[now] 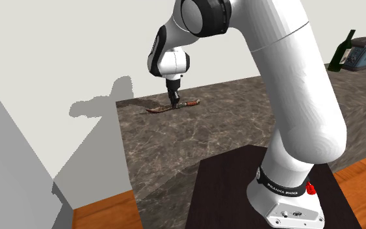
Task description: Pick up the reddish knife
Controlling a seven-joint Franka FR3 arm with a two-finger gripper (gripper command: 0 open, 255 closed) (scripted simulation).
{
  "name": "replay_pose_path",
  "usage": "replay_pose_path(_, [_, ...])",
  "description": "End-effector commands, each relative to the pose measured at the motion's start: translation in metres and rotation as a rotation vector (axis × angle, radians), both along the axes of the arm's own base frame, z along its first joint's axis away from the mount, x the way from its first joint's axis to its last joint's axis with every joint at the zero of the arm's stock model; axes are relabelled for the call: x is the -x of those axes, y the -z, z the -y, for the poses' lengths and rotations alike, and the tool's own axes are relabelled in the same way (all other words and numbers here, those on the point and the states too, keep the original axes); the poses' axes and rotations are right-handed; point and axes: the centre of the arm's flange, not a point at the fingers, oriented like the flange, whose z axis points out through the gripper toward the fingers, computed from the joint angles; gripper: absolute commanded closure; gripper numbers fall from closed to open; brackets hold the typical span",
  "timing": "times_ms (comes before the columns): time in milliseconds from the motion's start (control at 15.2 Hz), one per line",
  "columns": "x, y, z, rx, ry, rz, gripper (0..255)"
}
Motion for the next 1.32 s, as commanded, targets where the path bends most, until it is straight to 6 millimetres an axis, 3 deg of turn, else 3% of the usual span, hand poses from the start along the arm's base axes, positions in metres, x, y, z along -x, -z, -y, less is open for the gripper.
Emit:
replay_pose_path(0, [0.0, 0.0, 0.0, 0.0, 0.0, -0.001, 255])
replay_pose_path(264, [-0.001, -0.001, 0.0, 0.0, 0.0, -0.001, 255])
replay_pose_path(1254, [-0.001, -0.08, 0.0, 0.0, 0.0, -0.001, 255])
